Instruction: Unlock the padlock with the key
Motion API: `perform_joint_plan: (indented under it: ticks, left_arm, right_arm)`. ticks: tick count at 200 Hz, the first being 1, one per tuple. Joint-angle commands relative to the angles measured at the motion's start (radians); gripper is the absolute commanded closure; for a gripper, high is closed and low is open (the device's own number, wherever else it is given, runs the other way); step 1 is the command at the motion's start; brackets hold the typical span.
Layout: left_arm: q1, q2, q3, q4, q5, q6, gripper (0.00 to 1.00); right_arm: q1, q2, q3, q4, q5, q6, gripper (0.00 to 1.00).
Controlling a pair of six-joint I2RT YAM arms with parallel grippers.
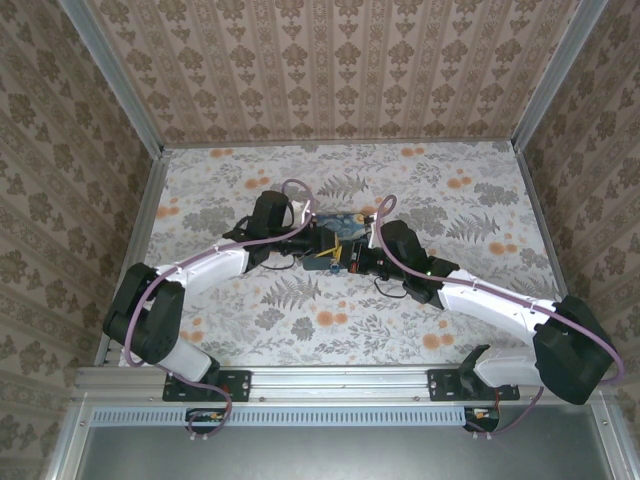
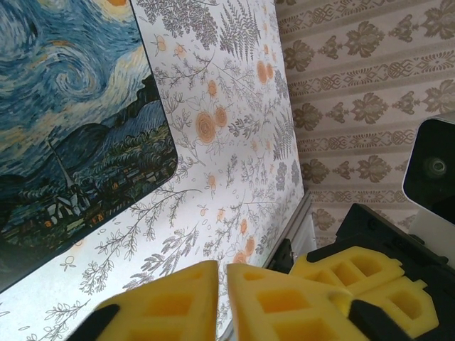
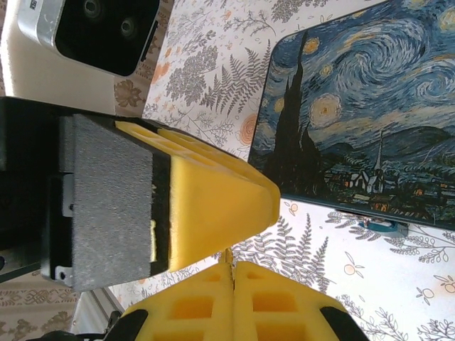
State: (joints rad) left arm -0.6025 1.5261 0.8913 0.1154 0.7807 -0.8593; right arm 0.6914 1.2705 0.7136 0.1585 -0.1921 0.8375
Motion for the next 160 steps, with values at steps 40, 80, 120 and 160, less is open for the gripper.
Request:
perform_joint_plan:
  ticks: [40, 80, 120, 160]
  left_arm:
    - [-0.013, 0.004, 0.036, 0.012, -0.022, 0.008, 1.00]
    - [0.020, -0.021, 0.061, 0.007, -0.066, 0.052, 1.00]
    - [0.054, -0.039, 0.108, 0.044, -0.062, 0.123, 1.00]
    - [0.058, -0.059, 0.134, 0.117, -0.060, 0.200, 1.00]
  right_arm:
    - [-0.016, -0.015, 0.011, 0.037, -0.018, 0.008, 1.00]
    - [-0.100, -0.101, -0.056, 0.067, -0.019, 0.052, 0.47]
    - [-0.209, -0.121, -0.107, 0.216, -0.099, 0.122, 0.32]
    - [-0.224, -0.017, -0.114, 0.530, -0.150, 0.200, 0.32]
